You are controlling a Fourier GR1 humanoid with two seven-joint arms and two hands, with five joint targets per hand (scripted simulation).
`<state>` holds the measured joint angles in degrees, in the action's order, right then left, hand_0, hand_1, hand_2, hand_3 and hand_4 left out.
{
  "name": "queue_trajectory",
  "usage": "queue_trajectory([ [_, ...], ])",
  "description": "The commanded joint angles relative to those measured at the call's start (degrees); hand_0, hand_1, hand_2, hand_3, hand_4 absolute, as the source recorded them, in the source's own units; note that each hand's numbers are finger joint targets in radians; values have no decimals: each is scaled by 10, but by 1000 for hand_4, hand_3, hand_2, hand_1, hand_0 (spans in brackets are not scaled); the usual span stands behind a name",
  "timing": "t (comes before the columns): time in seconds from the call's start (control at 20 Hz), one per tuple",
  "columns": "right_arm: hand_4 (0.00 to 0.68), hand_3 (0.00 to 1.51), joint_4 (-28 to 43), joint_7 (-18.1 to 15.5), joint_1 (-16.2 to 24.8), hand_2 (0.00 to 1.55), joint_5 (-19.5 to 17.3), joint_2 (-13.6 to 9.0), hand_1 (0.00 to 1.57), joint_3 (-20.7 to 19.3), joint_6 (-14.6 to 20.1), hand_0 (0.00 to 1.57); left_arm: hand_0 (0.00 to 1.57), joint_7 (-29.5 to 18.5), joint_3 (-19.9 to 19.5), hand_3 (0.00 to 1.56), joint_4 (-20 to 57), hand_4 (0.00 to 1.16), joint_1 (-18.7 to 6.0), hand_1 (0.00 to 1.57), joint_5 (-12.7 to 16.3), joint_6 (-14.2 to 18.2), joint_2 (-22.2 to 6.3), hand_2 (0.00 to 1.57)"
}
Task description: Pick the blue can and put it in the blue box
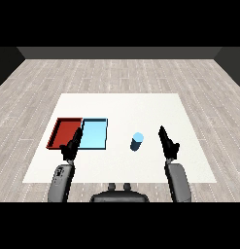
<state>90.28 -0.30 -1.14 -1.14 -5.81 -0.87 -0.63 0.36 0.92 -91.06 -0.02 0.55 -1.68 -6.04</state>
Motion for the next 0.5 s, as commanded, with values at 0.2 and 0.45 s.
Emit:
queue_trajectory([
  [0.2, 0, 0, -23, -1, -32, 0, 18, -15, 0, -39, -26, 0, 0, 4, -30, 0, -2, 0, -15, 0, -2, 2, 3, 0],
  [0.45, 0, 0, -7, -92, -46, 0, 111, 7, 0, -48, -94, 0, 0, -202, -48, 0, -20, 0, -21, 0, 42, -33, 20, 0],
])
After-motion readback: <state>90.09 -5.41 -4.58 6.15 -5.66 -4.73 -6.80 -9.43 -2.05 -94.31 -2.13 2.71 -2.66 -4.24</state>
